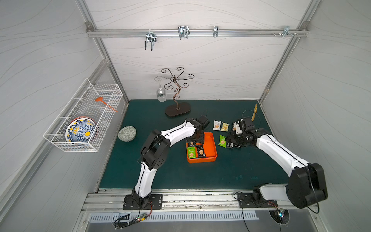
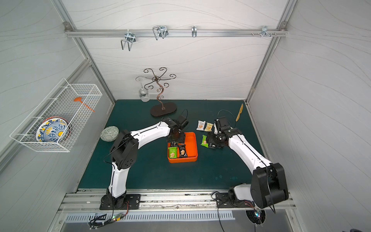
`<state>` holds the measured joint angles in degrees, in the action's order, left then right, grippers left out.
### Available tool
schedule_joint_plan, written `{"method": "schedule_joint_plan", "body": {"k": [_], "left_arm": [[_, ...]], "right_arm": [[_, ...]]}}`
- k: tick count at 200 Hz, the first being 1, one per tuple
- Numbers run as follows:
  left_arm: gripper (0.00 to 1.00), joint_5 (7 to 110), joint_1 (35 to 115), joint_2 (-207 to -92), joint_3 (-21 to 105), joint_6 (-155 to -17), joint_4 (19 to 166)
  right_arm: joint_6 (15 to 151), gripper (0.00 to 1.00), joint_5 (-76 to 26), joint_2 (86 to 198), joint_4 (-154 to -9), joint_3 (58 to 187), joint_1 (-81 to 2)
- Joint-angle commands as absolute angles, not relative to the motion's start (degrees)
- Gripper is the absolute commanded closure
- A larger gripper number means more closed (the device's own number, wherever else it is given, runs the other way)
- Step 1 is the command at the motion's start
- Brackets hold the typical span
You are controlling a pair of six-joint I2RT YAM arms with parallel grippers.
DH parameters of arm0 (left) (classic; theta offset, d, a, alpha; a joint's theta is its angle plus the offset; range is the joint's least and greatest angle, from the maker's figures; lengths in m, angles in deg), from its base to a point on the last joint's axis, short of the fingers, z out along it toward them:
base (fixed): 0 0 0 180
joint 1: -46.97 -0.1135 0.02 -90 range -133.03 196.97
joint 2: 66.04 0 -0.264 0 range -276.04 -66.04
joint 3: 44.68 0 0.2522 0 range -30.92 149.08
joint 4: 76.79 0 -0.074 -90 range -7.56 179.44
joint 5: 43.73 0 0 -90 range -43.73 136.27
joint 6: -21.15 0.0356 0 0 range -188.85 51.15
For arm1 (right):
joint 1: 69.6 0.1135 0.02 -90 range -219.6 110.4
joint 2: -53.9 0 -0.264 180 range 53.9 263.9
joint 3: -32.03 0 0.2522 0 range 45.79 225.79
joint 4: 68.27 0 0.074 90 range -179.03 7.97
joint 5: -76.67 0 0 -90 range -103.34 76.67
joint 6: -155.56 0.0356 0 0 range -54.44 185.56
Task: Take the cookies out of the storage box
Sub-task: Pick up the cookie from the storage box.
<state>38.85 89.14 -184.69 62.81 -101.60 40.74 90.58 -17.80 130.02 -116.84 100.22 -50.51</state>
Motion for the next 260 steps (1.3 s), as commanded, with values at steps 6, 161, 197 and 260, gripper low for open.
{"method": "schedule_joint_plan", "body": {"k": [6,161,197,260], "left_arm": [[0.27,33.72,89.51,-182.63,64.89,-100.33,37.49],[0.26,34.24,89.42,-188.99,66.81,-102.07,37.84],[0.28,34.25,89.37,-189.92,66.90,-102.40,38.55],[0.37,34.86,89.41,-190.78,66.84,-102.53,38.99]], "right_arm": [[90.17,0.36,-18.74,129.76,-116.59,100.37,-50.88],[89.30,0.36,-18.24,129.67,-116.31,99.42,-51.58],[89.27,0.36,-18.70,129.53,-116.13,99.05,-52.02],[89.13,0.36,-19.16,128.91,-116.27,99.27,-52.97]]}}
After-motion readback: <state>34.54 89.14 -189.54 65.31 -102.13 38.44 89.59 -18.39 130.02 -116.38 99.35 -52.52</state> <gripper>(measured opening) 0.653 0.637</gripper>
